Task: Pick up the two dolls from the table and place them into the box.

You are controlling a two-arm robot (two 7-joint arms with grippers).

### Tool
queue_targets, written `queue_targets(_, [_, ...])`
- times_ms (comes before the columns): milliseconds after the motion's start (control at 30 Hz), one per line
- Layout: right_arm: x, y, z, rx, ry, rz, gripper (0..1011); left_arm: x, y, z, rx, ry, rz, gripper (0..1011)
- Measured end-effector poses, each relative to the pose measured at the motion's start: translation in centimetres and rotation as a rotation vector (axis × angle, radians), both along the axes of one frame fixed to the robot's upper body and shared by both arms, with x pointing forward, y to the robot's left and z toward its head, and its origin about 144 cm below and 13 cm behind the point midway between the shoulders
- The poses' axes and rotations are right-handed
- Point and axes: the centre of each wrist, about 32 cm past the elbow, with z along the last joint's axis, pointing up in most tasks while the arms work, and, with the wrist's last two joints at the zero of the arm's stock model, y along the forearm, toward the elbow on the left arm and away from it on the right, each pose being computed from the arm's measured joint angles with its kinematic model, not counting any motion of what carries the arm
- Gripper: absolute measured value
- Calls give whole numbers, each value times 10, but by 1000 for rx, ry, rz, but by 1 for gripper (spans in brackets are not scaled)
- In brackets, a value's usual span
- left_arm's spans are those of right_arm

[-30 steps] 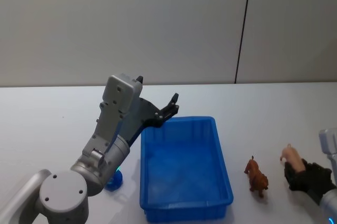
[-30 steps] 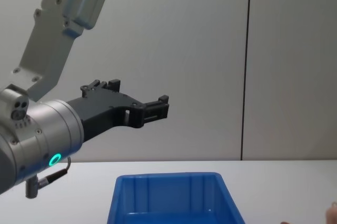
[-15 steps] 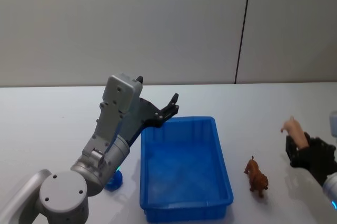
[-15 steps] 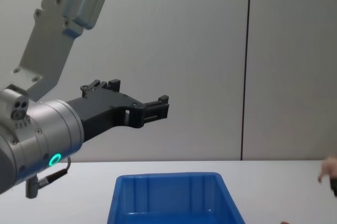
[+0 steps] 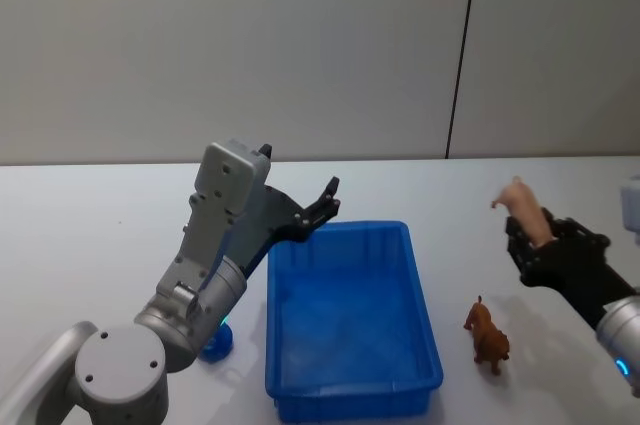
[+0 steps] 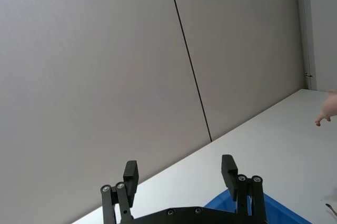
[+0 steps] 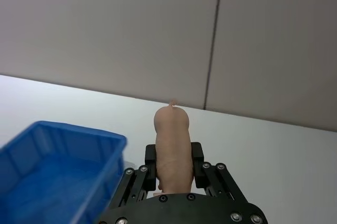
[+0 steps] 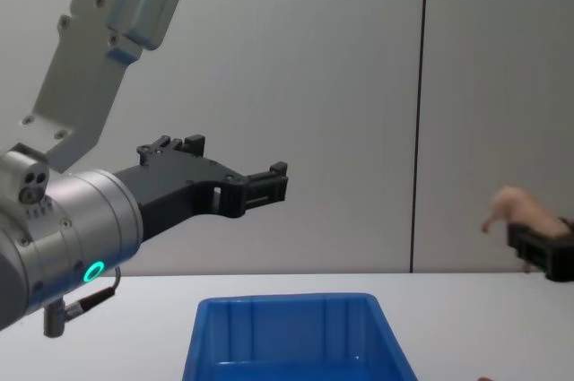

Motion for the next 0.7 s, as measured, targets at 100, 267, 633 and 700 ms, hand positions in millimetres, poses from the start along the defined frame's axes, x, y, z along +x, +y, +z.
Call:
queue_targets(100, [-2, 5, 5, 9, -3, 43, 371, 0, 0, 0, 0, 0, 0, 1001])
queue_targets(267, [-6, 13, 11, 19, 7, 109, 371, 0, 0, 0, 0, 0, 0, 1001])
queue_targets(633, [-16, 45, 15, 17, 79, 272, 371, 0, 0, 0, 0, 0, 0, 1001])
queue_targets(700, [-18, 55, 14, 7, 103, 305, 371, 0, 0, 0, 0, 0, 0, 1001])
